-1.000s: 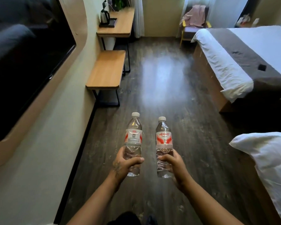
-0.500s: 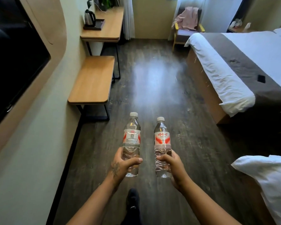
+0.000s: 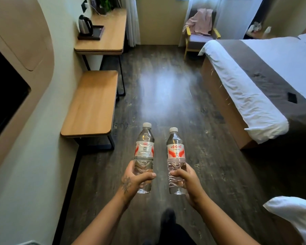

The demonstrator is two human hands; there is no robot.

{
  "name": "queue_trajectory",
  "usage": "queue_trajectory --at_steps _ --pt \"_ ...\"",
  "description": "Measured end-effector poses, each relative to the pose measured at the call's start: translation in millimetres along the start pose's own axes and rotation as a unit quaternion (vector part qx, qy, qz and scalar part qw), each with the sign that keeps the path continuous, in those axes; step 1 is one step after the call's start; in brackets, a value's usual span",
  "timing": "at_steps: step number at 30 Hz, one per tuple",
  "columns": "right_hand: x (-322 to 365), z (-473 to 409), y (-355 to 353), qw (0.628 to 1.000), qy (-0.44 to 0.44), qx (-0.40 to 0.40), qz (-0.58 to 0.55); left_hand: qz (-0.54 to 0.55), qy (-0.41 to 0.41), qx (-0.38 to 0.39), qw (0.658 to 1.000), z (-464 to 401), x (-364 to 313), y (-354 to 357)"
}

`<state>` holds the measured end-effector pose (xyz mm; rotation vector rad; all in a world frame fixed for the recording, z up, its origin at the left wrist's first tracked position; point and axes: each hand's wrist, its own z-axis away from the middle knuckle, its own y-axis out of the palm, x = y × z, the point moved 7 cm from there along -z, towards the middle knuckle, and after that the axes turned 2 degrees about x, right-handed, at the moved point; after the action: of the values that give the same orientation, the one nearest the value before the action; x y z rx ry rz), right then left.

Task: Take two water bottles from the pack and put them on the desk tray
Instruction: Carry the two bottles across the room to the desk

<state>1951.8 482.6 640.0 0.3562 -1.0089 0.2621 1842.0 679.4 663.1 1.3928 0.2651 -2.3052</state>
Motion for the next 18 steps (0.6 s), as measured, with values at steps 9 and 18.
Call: queue_trajectory --at_steps 9,18 --pt "71.6 -157.8 4.2 0.999 0.003 0.026 -0.019 0.019 0.004 -0.016 1.0 -146.0 -67.7 4.9" --pt "166.7 -312.5 -3.8 0.997 0.008 0.073 0.0 0.018 0.009 -0.048 0.999 -293.6 -153.0 27.3"
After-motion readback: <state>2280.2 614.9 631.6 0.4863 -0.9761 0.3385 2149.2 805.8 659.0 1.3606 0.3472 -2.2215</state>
